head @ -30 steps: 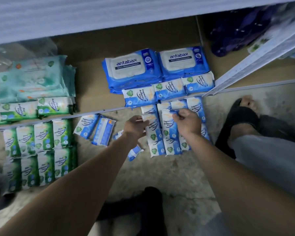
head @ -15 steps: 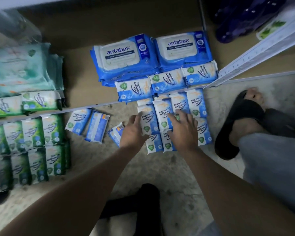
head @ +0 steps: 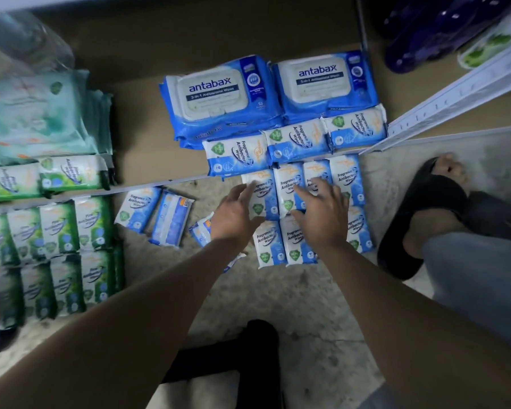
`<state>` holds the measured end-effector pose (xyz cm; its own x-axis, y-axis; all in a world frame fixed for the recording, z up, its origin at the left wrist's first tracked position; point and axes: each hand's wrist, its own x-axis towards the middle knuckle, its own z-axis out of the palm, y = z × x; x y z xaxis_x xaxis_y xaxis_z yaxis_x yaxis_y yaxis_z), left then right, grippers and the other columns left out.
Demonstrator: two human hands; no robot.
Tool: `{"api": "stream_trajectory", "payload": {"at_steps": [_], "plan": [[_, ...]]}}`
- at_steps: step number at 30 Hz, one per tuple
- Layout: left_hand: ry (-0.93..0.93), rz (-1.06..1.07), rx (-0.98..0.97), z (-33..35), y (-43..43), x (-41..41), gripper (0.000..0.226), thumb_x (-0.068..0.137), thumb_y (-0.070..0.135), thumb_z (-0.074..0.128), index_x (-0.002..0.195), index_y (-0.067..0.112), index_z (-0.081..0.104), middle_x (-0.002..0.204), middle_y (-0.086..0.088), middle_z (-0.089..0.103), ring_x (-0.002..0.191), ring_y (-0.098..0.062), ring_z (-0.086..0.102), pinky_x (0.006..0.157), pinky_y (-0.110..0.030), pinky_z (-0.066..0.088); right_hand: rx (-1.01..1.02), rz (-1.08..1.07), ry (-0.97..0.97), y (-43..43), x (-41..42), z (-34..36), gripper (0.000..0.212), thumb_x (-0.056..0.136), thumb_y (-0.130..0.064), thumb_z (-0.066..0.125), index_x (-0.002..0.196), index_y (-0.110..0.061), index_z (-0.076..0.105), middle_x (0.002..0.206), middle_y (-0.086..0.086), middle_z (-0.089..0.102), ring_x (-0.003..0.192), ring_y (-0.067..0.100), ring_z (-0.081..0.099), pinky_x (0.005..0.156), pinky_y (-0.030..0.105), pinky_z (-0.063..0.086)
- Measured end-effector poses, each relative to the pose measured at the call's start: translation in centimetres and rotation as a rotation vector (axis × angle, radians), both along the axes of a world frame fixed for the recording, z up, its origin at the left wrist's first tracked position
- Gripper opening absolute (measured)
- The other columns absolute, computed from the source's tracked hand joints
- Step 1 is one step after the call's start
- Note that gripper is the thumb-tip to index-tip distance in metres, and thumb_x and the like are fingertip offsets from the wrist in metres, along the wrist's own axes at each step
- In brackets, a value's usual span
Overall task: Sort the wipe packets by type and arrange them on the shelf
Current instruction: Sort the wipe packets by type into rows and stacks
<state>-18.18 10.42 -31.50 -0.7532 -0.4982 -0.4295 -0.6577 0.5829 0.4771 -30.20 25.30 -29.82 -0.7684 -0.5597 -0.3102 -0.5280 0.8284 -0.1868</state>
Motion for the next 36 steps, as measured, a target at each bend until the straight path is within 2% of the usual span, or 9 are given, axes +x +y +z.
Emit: {"api": "stream_trajectory", "payload": {"at_steps": [6,12,17,20,27,32,36], "plan": [[-0.035,0.007,0.032,2.0,-1.1,2.5,0.075,0.084,0.046,0.075,0.148,0.022,0.043,0.146,0.001,0.047,0.124,-0.026,0.054,0.099,-0.039,0.049,0.024,-0.085,-0.092,-0.4,1.3,2.0,0.054,0.087,-0.038,0.072,0.138,-0.024,0.058,0.146,0.004,0.047,0.131,0.031,0.041,0.102,0.046,0.039],[-0.095,0.105,0.057,4.9,-3.8,8.3,0.062,0.091,0.044,0.068,0.144,0.020,0.048,0.146,-0.004,0.048,0.125,-0.028,0.053,0.099,-0.039,0.047,0.029,-0.118,-0.196,-2.3,5.2,4.9,0.053,0.089,-0.042,0.071,0.136,-0.022,0.058,0.138,0.006,0.052,0.125,0.032,0.045,0.099,0.044,0.045],[-0.164,0.167,0.013,7.6,-5.2,13.6,0.061,0.093,0.048,0.063,0.145,0.019,0.046,0.145,-0.006,0.048,0.126,-0.029,0.052,0.098,-0.039,0.047,0.018,-0.085,-0.269,-5.2,9.6,7.7,0.051,0.088,-0.045,0.069,0.134,-0.024,0.058,0.131,0.006,0.056,0.118,0.032,0.049,0.092,0.041,0.048],[-0.149,0.204,-0.006,9.3,-5.8,16.2,0.061,0.094,0.048,0.063,0.144,0.018,0.047,0.144,-0.007,0.049,0.124,-0.030,0.053,0.097,-0.038,0.046,0.019,-0.043,-0.281,-6.5,12.1,9.3,0.049,0.088,-0.045,0.069,0.129,-0.022,0.059,0.130,0.007,0.056,0.119,0.031,0.050,0.093,0.041,0.049],[-0.124,0.265,-0.007,11.0,-6.4,20.9,0.062,0.093,0.049,0.064,0.144,0.018,0.048,0.144,-0.007,0.049,0.123,-0.029,0.054,0.096,-0.040,0.049,0.028,0.043,-0.286,-7.7,16.2,11.8,0.053,0.089,-0.041,0.067,0.138,-0.028,0.053,0.132,0.007,0.054,0.122,0.032,0.048,0.096,0.041,0.049],[-0.123,0.287,0.007,10.7,-5.7,23.1,0.058,0.094,0.049,0.063,0.141,0.017,0.050,0.141,-0.006,0.050,0.113,-0.027,0.059,0.089,-0.037,0.050,0.048,0.051,-0.278,-7.3,17.4,11.3,0.056,0.087,-0.045,0.069,0.137,-0.028,0.053,0.129,0.005,0.056,0.120,0.030,0.051,0.095,0.039,0.048],[-0.122,0.304,0.026,9.6,-5.6,23.7,0.057,0.094,0.049,0.062,0.140,0.018,0.051,0.139,-0.002,0.051,0.112,-0.026,0.060,0.086,-0.038,0.052,0.054,0.051,-0.290,-7.1,17.6,10.4,0.057,0.087,-0.045,0.069,0.138,-0.027,0.053,0.128,0.005,0.056,0.120,0.029,0.051,0.096,0.040,0.048]]}}
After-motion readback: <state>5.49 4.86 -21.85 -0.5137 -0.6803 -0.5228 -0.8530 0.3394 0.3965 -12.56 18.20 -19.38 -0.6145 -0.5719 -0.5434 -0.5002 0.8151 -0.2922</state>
